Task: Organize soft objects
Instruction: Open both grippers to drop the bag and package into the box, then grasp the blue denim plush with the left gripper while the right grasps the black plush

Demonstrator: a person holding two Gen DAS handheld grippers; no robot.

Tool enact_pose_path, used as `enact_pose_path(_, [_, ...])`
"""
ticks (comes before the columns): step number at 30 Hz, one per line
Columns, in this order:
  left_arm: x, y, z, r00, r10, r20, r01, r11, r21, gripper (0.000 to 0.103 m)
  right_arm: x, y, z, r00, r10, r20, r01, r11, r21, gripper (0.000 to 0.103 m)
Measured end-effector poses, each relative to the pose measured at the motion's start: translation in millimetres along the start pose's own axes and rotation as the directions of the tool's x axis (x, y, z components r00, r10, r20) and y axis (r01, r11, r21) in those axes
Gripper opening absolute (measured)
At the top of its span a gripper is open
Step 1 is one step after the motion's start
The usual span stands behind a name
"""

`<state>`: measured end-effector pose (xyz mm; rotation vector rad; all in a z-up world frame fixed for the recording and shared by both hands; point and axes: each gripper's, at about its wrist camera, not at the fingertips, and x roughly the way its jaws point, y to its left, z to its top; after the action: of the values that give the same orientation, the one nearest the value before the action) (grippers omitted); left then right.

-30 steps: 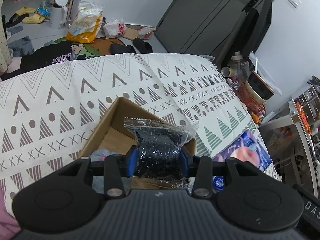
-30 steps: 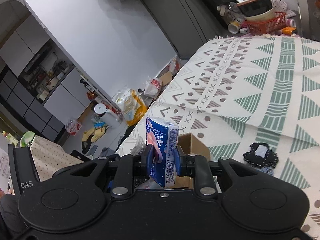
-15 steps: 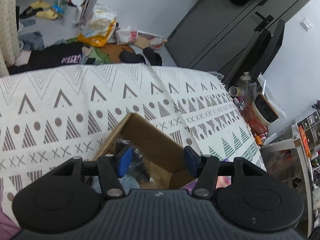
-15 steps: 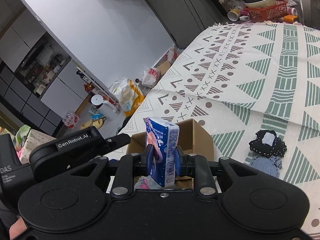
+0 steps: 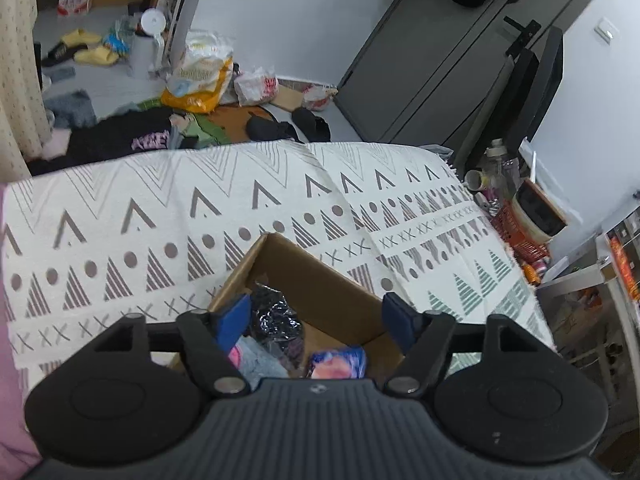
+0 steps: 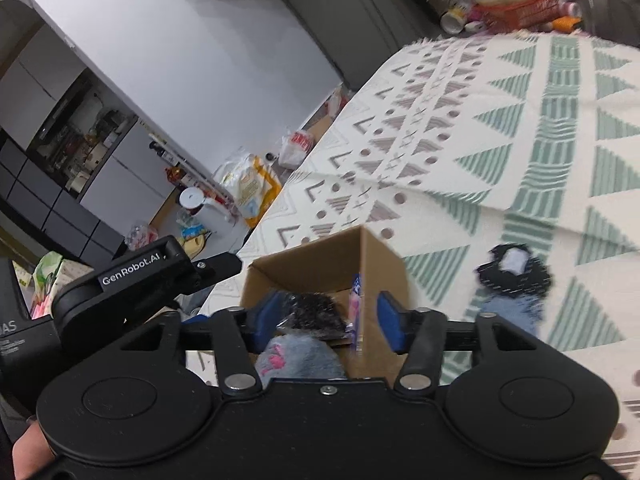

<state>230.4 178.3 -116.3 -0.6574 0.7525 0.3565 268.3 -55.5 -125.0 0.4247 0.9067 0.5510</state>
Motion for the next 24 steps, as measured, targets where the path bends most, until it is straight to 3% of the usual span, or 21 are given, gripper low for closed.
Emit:
enact_pose_path(14, [-11,-39,-22,1.000,-0.003,0.011,0.002,0.991,0.130,0.077,-60,-70,13,0.991,-0.112,0.071,0.109,0.993,0.043,0.060])
enact_pose_path(24, [-15,-67,-41,1.000,-0.010,0.014,0.007,0.974,0.225,0.077,-80,-97,23,0.988,-0.132,0.086,0.129,0.991,0.043,0.062])
